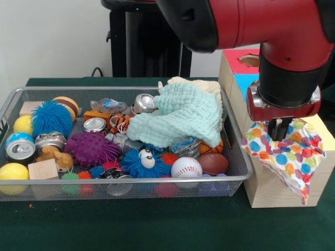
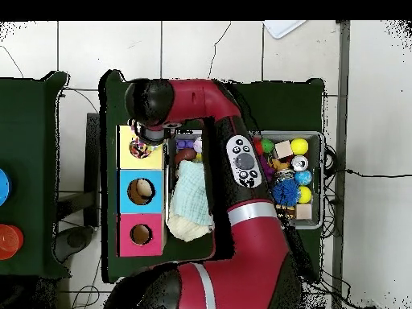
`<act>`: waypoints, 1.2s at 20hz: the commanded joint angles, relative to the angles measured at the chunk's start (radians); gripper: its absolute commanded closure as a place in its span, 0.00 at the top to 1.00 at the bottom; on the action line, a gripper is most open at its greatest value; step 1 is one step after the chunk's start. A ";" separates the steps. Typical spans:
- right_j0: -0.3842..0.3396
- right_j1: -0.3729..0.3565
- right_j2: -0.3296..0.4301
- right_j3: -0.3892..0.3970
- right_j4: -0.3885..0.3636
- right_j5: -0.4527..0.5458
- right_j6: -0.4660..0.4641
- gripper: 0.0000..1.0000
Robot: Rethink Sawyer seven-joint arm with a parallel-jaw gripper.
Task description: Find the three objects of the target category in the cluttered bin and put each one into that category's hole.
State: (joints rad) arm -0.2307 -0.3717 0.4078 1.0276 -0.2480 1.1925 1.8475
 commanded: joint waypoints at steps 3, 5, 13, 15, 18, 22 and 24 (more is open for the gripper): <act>-0.011 0.106 0.078 0.173 0.011 0.139 -0.210 0.00; -0.010 0.083 0.073 0.201 0.020 0.140 -0.189 0.00; -0.001 0.047 0.070 0.273 0.043 0.107 -0.141 0.00; 0.000 0.051 0.070 0.283 0.044 0.077 -0.129 0.00; 0.009 0.042 0.066 0.295 0.048 0.052 -0.103 0.00; 0.013 0.040 0.061 0.313 0.036 -0.010 -0.093 0.00; 0.003 0.069 0.072 0.308 0.030 -0.072 -0.106 0.00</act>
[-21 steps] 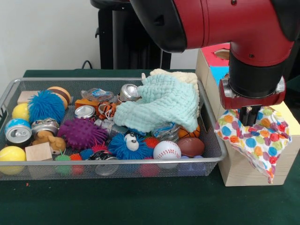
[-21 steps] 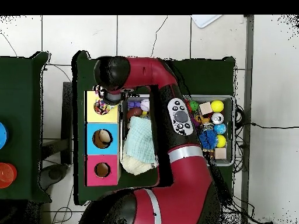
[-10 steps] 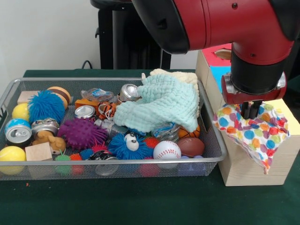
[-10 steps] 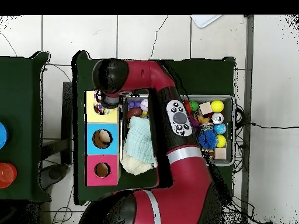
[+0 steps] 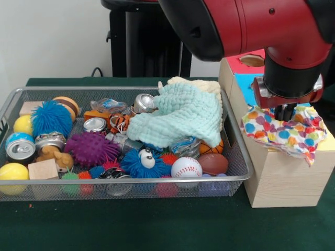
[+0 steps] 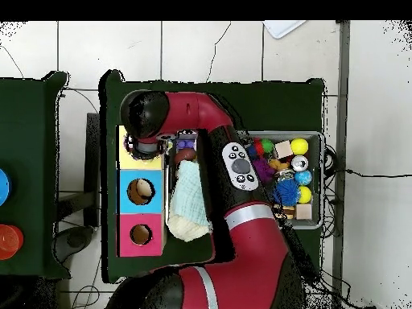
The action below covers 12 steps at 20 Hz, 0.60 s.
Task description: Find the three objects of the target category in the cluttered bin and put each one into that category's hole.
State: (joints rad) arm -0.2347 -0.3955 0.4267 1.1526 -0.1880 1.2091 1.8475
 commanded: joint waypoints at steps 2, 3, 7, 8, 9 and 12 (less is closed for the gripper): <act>-0.004 0.117 0.067 0.190 -0.034 -0.168 -0.112 0.00; -0.005 0.123 0.071 0.190 -0.036 -0.185 -0.115 0.00; 0.030 0.164 0.040 0.113 -0.178 -0.461 -0.129 0.00; 0.059 0.185 0.007 0.058 -0.237 -0.535 -0.108 0.00; 0.077 0.205 -0.017 0.017 -0.264 -0.582 -0.076 0.00; 0.112 0.252 -0.058 -0.064 -0.329 -0.667 -0.037 0.00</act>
State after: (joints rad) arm -0.1747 -0.3610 0.4055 1.1609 -0.3349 0.8698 1.8475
